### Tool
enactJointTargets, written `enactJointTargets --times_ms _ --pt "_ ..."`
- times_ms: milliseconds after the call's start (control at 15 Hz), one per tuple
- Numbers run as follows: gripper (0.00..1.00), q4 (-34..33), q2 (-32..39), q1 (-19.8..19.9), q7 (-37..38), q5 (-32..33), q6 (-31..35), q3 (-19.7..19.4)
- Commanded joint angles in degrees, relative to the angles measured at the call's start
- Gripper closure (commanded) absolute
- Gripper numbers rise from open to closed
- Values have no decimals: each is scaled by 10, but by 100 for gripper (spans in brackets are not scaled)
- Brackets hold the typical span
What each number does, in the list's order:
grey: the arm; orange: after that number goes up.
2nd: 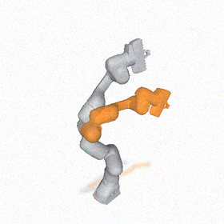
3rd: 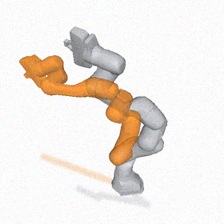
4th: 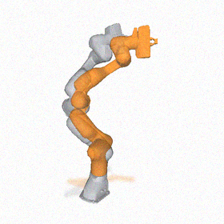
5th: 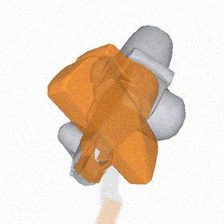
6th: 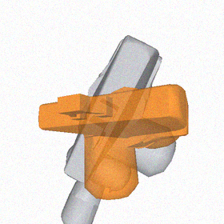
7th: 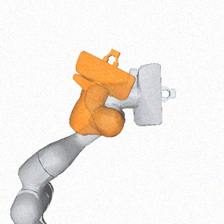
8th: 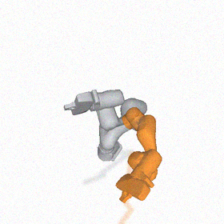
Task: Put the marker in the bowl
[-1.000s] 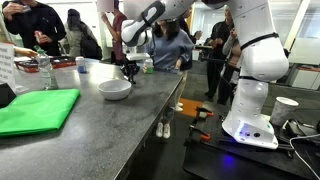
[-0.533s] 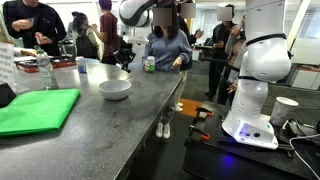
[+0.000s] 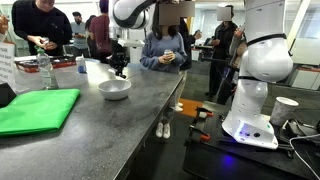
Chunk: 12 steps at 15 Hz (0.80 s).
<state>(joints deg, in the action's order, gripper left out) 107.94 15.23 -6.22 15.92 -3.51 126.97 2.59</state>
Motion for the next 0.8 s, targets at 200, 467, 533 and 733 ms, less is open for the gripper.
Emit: enactJointTargets --times_ms 200,467,533,733 --pt "95 -34 43 -2 -42 4 -8 5" --pt "49 -27 35 -1 -56 -15 -40 17" --pt "41 -20 29 0 -62 -20 -37 21" --pt "19 -11 11 -3 -68 -20 -30 28"
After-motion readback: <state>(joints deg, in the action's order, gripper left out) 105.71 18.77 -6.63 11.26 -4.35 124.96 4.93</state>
